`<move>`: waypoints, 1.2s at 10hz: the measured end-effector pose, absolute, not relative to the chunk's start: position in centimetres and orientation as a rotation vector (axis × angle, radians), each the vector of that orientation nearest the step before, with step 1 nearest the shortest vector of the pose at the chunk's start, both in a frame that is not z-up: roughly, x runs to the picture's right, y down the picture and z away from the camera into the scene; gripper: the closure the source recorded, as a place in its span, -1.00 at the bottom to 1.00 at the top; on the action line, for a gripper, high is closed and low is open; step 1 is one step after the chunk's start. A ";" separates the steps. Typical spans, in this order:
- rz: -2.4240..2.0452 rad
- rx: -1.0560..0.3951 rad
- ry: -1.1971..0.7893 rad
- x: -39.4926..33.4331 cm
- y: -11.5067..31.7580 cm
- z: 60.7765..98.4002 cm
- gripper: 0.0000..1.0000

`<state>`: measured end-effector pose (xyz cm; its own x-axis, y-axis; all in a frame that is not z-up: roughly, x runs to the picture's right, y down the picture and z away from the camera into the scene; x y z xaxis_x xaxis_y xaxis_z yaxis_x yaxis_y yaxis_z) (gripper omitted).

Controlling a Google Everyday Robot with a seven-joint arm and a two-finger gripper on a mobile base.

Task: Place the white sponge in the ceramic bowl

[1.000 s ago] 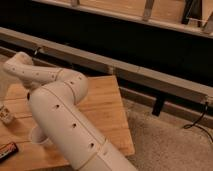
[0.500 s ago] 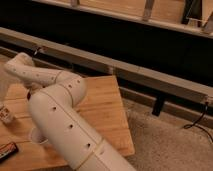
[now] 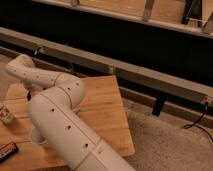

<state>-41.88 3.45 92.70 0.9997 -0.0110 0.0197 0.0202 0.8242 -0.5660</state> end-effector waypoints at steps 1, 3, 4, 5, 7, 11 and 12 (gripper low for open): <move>-0.017 -0.601 -0.016 -41.9 3.4 92.7 -0.40; -0.016 -0.597 -0.015 -41.9 3.2 92.7 -0.60; -0.014 -0.593 -0.013 -41.8 3.0 92.6 -0.60; -0.010 -0.590 -0.014 -41.7 2.7 92.4 -0.60; -0.007 -0.591 -0.017 -41.5 2.5 92.1 -0.60; -0.003 -0.590 -0.024 -41.3 2.4 91.7 -0.60; 0.001 -0.582 -0.026 -41.3 2.0 91.5 -0.60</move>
